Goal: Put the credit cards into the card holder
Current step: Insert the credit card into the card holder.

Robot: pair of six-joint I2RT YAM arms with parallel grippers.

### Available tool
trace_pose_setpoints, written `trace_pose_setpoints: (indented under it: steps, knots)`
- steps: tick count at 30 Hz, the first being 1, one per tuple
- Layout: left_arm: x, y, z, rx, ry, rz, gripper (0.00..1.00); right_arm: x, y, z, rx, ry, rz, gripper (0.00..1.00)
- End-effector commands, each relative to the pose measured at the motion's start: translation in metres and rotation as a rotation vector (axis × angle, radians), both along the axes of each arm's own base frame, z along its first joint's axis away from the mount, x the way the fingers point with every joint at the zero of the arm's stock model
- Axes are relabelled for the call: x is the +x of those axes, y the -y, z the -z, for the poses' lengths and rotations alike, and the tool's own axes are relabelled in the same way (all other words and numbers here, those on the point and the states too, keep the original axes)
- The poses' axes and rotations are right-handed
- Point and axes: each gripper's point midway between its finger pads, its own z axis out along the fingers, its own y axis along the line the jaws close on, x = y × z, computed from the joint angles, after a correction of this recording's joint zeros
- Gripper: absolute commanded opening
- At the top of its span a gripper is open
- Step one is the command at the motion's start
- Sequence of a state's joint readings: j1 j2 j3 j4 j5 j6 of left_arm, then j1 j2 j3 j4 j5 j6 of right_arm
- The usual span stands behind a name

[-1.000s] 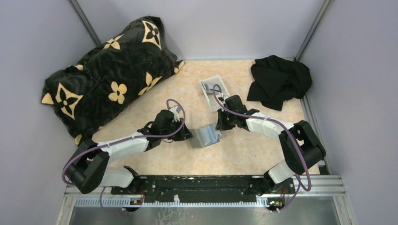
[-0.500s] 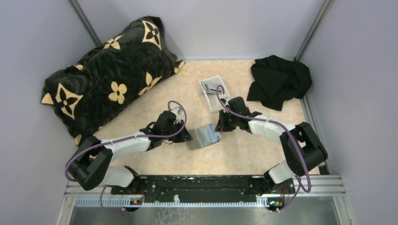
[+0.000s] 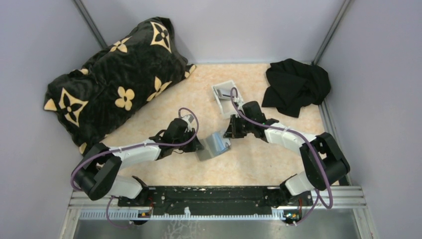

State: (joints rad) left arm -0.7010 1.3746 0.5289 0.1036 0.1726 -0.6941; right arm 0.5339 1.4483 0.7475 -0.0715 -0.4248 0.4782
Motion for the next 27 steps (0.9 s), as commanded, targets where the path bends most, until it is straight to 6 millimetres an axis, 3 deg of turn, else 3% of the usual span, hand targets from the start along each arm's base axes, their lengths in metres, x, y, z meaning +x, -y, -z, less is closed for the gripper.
trace_pose_setpoints:
  steps: [1, 13, 20, 27]
  knots:
    - [0.002, 0.001, 0.001, 0.017, 0.002, -0.001, 0.11, 0.009, -0.027, -0.034, 0.094, 0.078, -0.046, 0.0]
    - [0.001, -0.001, 0.009, 0.04, -0.012, -0.005, 0.08, -0.008, -0.059, -0.038, 0.109, 0.079, -0.125, 0.0]
    - [-0.001, -0.003, 0.015, 0.05, -0.026, -0.009, 0.06, -0.022, -0.074, -0.018, 0.058, 0.064, -0.163, 0.0]
    - [-0.002, -0.004, 0.022, 0.059, -0.038, -0.007, 0.06, -0.028, -0.075, 0.003, -0.022, 0.07, -0.162, 0.0]
